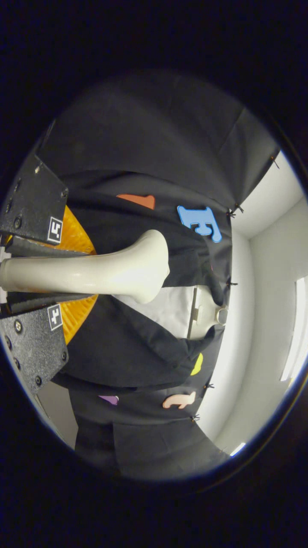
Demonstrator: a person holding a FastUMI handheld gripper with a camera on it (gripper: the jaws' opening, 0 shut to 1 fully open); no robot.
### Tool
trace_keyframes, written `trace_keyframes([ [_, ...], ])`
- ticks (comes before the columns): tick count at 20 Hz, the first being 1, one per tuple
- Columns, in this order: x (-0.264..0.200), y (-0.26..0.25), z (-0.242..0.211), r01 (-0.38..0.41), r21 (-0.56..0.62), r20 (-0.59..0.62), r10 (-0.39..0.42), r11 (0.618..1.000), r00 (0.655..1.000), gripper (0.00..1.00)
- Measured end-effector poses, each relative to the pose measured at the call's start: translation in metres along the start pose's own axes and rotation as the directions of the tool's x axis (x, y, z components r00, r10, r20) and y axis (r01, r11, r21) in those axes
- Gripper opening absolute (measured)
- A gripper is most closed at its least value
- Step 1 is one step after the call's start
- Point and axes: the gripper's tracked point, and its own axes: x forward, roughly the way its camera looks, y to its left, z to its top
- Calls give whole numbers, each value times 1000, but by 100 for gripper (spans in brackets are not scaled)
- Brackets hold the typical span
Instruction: Iron the clothes twice with a garment steamer, once on the left side and once on the right side.
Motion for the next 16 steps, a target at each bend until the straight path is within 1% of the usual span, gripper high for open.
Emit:
trace_keyframes([
  [8,-7,1,-37,-6,1,-84,6,1000,996,38],
  [16,-17,13,-74,-52,-35,-143,47,998,989,38],
])
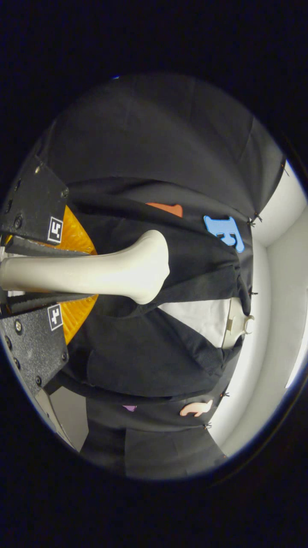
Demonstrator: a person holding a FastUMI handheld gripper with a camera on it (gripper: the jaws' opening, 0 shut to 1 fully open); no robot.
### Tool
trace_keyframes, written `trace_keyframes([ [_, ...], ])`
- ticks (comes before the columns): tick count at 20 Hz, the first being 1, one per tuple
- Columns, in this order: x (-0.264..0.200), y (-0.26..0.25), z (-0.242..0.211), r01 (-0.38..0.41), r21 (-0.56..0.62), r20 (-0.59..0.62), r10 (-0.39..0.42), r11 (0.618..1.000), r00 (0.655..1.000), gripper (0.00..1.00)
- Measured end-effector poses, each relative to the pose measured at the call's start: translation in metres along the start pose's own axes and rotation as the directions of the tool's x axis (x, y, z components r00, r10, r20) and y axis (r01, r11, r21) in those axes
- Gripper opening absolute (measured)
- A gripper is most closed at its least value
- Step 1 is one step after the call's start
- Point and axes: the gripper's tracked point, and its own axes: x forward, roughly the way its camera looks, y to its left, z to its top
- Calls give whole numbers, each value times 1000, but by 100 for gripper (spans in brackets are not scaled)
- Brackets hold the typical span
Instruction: Iron the clothes twice with a garment steamer, once on the left side and once on the right side.
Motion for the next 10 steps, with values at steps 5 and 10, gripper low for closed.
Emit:
trace_keyframes([
  [5,0,1,-27,-8,5,-59,8,1000,998,38],
  [10,-7,5,-65,-28,-15,-138,25,1000,990,38],
])
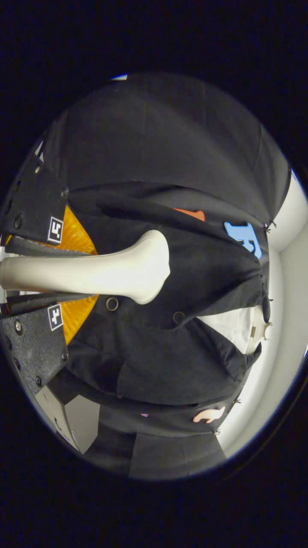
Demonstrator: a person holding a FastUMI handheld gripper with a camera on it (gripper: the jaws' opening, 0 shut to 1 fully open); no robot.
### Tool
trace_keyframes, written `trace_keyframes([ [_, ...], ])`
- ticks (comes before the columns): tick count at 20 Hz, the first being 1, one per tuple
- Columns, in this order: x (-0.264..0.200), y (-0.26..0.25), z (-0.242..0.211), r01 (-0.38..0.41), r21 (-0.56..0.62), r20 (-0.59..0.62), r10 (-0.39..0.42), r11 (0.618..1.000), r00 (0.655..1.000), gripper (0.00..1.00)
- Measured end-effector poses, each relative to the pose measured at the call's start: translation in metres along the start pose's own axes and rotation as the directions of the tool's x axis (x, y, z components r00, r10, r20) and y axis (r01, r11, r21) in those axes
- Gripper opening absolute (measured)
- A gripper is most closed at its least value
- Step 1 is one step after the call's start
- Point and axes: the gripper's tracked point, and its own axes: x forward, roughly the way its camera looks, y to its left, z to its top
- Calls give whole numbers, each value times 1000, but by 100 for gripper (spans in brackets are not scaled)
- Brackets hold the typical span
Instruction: Iron the clothes twice with a garment steamer, once on the left side and once on the right side.
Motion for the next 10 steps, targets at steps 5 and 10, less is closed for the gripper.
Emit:
trace_keyframes([
  [5,-2,3,-14,-11,-2,-29,11,1000,1000,38],
  [10,-5,3,-32,-14,-6,-65,13,1000,998,39],
])
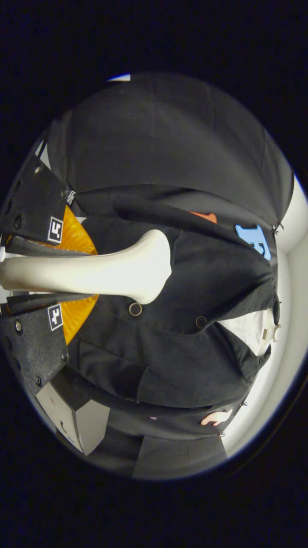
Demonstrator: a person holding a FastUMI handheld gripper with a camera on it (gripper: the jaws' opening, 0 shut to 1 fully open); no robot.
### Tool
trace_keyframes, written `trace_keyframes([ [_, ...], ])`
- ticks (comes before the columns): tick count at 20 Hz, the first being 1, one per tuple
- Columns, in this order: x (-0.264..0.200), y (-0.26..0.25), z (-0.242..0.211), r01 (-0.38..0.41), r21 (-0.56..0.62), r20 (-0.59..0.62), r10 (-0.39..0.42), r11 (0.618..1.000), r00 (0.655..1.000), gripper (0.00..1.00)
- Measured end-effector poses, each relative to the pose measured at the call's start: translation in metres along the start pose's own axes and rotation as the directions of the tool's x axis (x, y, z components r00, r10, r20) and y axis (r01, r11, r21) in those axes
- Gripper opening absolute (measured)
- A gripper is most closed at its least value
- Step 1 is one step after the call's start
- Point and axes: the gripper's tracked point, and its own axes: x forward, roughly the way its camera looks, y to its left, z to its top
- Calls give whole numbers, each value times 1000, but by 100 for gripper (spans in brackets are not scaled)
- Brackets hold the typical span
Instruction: Iron the clothes twice with a garment steamer, once on the left side and once on the right side.
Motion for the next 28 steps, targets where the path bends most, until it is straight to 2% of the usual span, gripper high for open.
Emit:
trace_keyframes([
  [5,-2,7,-35,-23,-15,-75,22,1000,997,38],
  [8,1,13,-60,-51,14,-155,53,999,986,39],
  [19,1,19,-122,-99,7,-296,96,995,950,38],
  [28,-1,25,-147,-170,-10,-379,154,985,913,38],
])
